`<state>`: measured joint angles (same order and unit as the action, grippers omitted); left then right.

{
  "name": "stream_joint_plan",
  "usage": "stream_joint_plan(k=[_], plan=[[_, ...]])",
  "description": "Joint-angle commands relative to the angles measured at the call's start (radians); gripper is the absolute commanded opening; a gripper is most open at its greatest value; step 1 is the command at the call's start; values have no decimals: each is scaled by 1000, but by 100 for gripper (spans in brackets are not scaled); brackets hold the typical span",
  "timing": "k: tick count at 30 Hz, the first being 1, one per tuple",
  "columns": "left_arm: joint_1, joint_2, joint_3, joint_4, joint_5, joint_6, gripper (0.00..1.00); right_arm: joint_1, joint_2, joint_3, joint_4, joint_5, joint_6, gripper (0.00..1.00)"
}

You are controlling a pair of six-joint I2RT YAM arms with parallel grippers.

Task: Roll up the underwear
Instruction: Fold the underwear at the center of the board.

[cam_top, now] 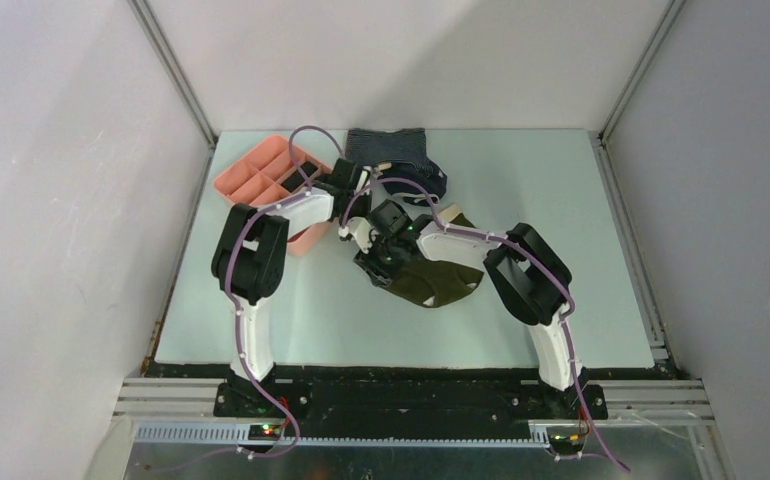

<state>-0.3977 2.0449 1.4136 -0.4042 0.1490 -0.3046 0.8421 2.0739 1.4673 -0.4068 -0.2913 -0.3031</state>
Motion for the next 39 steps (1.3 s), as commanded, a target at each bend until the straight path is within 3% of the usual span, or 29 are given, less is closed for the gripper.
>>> stream_joint_plan(k=[1, 4, 6, 7, 13, 20, 30, 39], plan=[[-1, -54, -2, -7, -26, 30, 0, 8, 63, -8, 16, 11, 23, 38], [1, -59, 0, -12, -26, 34, 0, 11, 67, 14, 12, 21, 17, 23], [8, -73, 3, -19, -25, 36, 0, 12, 58, 48, -4, 11, 19, 1], [19, -89, 4, -21, -23, 30, 0, 12, 48, 61, -10, -7, 21, 0], [82, -193, 30, -60, 24, 5, 0, 13, -10, 210, -57, -198, 116, 0], [99, -259, 51, -55, 104, -30, 0, -9, -95, 179, -69, -318, 144, 0], [32, -170, 117, -7, 117, -67, 0, -173, -243, -15, -72, -380, 177, 0], [-53, -35, 279, -8, 14, -50, 0, -308, -269, -100, -72, -428, 169, 0]])
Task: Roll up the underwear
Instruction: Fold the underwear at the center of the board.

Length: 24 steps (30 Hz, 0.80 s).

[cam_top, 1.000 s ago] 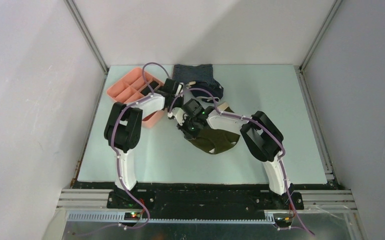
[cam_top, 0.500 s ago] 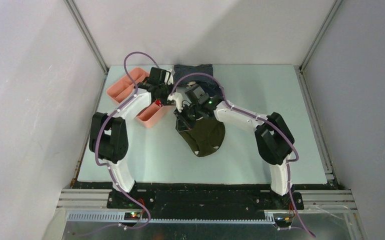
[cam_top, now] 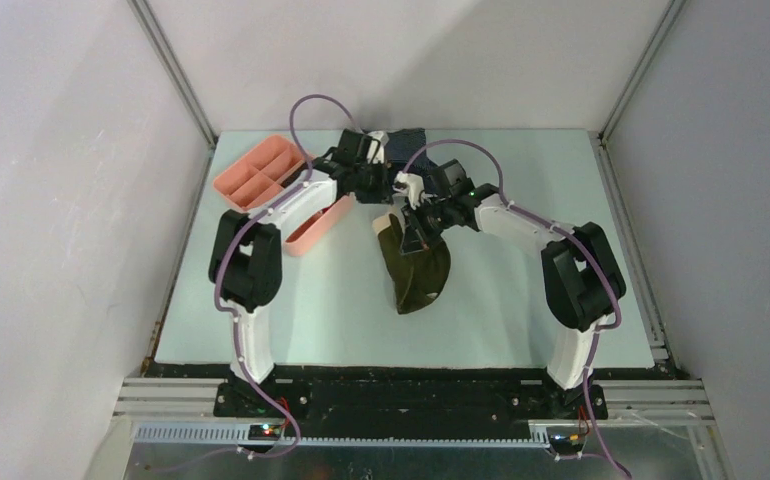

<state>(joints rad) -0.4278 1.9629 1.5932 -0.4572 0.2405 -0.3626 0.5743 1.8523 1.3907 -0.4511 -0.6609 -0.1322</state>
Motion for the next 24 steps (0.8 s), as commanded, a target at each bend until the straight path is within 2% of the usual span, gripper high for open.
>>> stream_joint_plan(k=[1, 6, 12, 24], plan=[[-27, 59, 124, 41, -97, 14, 0, -57, -46, -31, -32, -58, -11, 0], [-62, 131, 199, 38, -165, 21, 0, -117, -29, -55, -40, -57, -22, 0], [-92, 183, 248, 45, -180, 12, 0, -178, -2, -59, -59, -47, -43, 0], [-115, 244, 299, 52, -234, 39, 0, -195, 46, -58, -62, 16, -71, 0]])
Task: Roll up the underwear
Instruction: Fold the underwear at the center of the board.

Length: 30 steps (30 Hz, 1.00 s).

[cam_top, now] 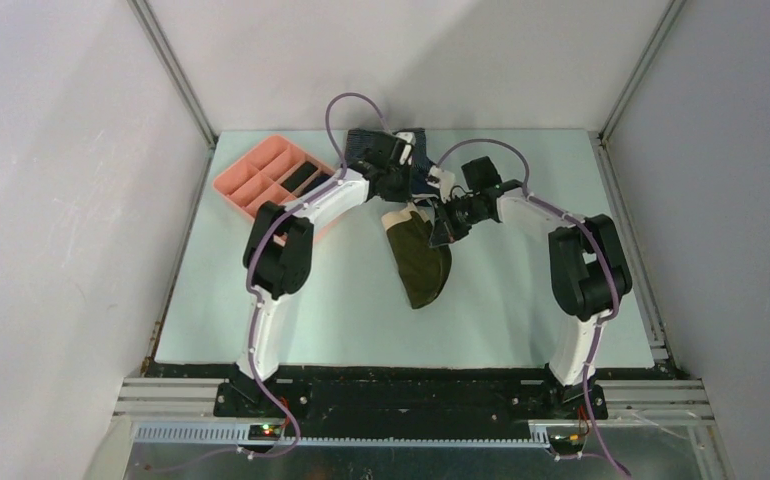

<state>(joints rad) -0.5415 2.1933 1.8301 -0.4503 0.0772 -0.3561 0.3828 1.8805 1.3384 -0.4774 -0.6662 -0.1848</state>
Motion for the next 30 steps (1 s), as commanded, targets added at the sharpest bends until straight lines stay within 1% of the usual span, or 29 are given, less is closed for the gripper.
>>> stream_joint_plan(k=[1, 5, 6, 7, 8, 9, 10, 11, 12, 14, 16, 18, 20, 21, 22, 23, 24, 27, 29, 30], plan=[[-4, 22, 67, 44, -91, 37, 0, -5, 20, -7, -31, 29, -17, 0], [-11, 44, 96, 44, -141, 41, 0, -23, 31, -7, 3, 113, 10, 1], [-12, 49, 109, 44, -154, 44, 2, -30, 33, -6, 11, 141, 28, 6], [-15, 51, 115, 47, -155, 53, 15, -41, 34, -7, 27, 153, 36, 10], [-16, 53, 126, 47, -155, 57, 32, -47, 35, -6, 34, 175, 45, 18], [-17, 54, 132, 46, -155, 64, 41, -58, 34, 0, 40, 189, 47, 21], [-16, 47, 143, 44, -156, 67, 56, -62, 30, 4, 41, 221, 50, 26], [-15, 40, 145, 45, -153, 75, 61, -74, 27, 7, 45, 242, 54, 28], [-12, 18, 144, 45, -142, 85, 69, -79, 9, 8, 48, 293, 68, 40], [0, -28, 127, 42, -118, 89, 72, -99, -24, 7, 54, 348, 97, 47], [20, -92, 71, 40, -99, 82, 72, -117, -59, 2, 57, 372, 115, 50], [36, -158, -7, 28, -87, 69, 72, -117, -74, 2, 59, 351, 117, 53], [56, -221, -100, 13, -68, 50, 72, -111, -62, 12, 59, 302, 112, 58], [63, -241, -170, 11, -49, 47, 72, -103, -43, 17, 53, 285, 112, 61], [76, -273, -202, 10, -13, 44, 72, -99, -31, 29, 51, 258, 110, 62], [81, -286, -264, 10, 2, 43, 72, -90, -8, 34, 53, 248, 110, 67], [89, -303, -289, 9, 28, 43, 72, -80, 2, 41, 60, 238, 111, 70], [97, -320, -387, 26, 99, 45, 73, -62, 64, 62, 61, 222, 104, 84], [99, -326, -422, 55, 179, 45, 73, -51, 99, 78, 60, 233, 109, 87], [100, -324, -428, 62, 189, 39, 73, -49, 108, 86, 62, 238, 131, 86]])
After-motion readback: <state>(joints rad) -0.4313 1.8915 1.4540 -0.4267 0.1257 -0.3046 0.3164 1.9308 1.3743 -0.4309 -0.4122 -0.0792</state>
